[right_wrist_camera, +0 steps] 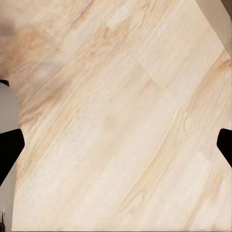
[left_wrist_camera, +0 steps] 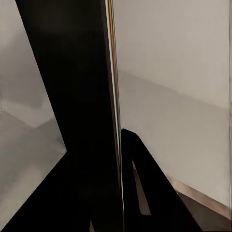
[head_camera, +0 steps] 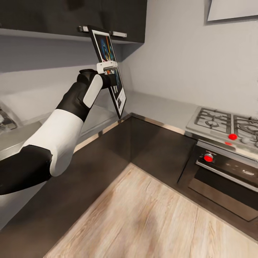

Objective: Pick up the poster from the kitchen countertop and hang it on one of the wall nails in the kitchen.

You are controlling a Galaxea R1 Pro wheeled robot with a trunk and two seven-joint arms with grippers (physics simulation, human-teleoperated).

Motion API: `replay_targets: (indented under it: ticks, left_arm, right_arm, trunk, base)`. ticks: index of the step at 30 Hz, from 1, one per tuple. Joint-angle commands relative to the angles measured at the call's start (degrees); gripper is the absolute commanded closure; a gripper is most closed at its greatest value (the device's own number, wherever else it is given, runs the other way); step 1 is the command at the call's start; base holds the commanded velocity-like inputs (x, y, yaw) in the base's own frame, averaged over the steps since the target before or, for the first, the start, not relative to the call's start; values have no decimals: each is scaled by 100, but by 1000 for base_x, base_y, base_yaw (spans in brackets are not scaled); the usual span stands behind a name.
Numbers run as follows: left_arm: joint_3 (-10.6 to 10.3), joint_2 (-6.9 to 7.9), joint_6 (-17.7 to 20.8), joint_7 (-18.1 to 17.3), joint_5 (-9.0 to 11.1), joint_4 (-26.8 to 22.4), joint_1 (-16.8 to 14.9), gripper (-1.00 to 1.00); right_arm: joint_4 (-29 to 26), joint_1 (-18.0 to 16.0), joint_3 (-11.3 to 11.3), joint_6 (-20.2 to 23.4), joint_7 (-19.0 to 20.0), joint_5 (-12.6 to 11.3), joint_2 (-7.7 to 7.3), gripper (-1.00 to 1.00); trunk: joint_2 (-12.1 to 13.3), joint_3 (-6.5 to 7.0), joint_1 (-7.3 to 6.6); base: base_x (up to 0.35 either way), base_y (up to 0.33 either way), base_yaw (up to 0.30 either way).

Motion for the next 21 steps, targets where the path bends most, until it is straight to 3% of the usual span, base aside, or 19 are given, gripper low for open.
replay_targets:
  ticks: [1,17,18,21]
  left_arm:
    - [-20,-4,20,53,47,-7,-4,100]
    - [-36,-36,24,30,58,-23,-2,100]
    - [-38,-36,24,-303,58,-48,0,100]
    - [-117,-36,26,-598,64,-155,-1,100]
  right_arm:
    - [-10,3,42,21,-60,30,-2,-100]
    - [-17,3,32,21,-76,7,-2,-100]
    - [-18,3,26,21,-79,5,-9,-100]
    - [-58,-48,15,13,-92,-10,-42,-100]
  trunk:
    - [-3,-4,-4]
    - [-3,-4,-4]
    - [-3,-4,-4]
    - [-3,-4,-4]
  base:
    - [-337,0,0]
    - [-336,0,0]
    - [-336,0,0]
    - [-336,0,0]
